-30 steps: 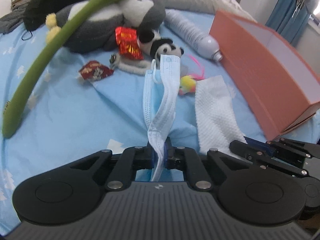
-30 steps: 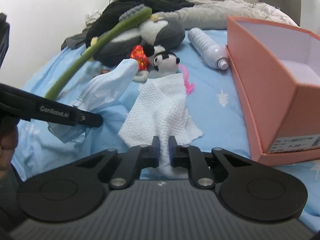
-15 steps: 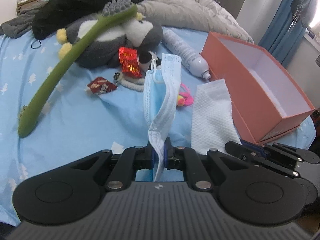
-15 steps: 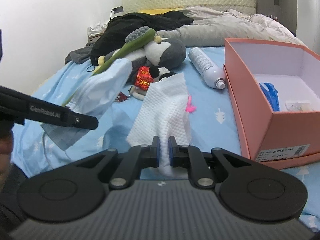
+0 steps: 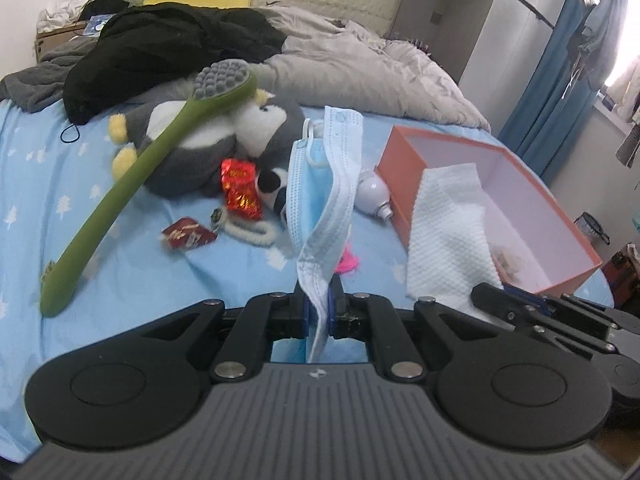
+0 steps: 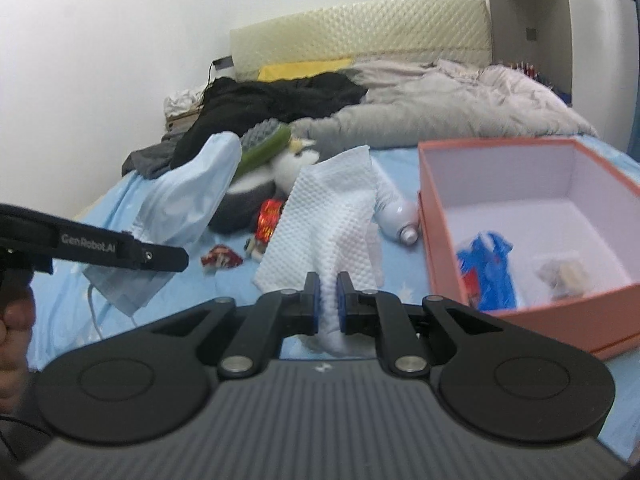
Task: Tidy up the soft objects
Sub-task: 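Lift the face mask with the left gripper while the right gripper lifts the wipe toward the box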
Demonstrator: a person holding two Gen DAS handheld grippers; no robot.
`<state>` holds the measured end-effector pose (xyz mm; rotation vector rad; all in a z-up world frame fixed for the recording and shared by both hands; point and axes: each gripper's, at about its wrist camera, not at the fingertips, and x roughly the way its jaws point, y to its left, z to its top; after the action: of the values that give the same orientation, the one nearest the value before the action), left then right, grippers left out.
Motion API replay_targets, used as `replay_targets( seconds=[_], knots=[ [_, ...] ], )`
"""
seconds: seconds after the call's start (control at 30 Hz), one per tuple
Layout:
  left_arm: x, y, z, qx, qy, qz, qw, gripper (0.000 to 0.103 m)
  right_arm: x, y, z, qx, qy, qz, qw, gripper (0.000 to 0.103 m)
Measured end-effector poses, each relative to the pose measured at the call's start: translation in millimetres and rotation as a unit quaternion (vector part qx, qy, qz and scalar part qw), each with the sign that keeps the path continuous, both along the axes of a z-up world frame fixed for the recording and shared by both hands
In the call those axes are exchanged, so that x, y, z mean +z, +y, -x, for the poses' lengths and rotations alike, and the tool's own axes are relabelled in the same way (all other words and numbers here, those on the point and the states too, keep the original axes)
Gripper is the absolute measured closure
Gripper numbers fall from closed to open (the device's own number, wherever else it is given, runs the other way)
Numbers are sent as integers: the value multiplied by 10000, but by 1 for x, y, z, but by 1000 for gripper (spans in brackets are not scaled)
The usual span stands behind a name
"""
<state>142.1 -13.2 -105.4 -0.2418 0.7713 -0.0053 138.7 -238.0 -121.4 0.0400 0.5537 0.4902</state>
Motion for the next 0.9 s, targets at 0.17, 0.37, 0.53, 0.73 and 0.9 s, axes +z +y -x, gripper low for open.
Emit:
replay_targets(
  seconds=[0.17, 0.37, 0.53, 0.73, 0.9],
  knots=[
    [16, -4, -11, 4, -220, 147, 9997, 93, 20, -8, -7, -79, -194, 73, 9998, 90],
    [40, -17, -32, -172, -437, 266, 9985, 93, 48, -22, -19, -265, -457, 77, 9986, 90],
    [59, -43, -54, -429, -567, 303, 9970, 93, 73, -38, -32, -447, -721, 139, 9963, 90],
    [77, -87, -83, -828, -820, 356, 9925, 93, 98, -66, -49, -785, -946, 97, 9924, 90],
    [82, -121, -117, -1094, -815, 472, 9895, 93, 107, -98, -68, -1246, -921, 125, 9878, 90]
  ],
)
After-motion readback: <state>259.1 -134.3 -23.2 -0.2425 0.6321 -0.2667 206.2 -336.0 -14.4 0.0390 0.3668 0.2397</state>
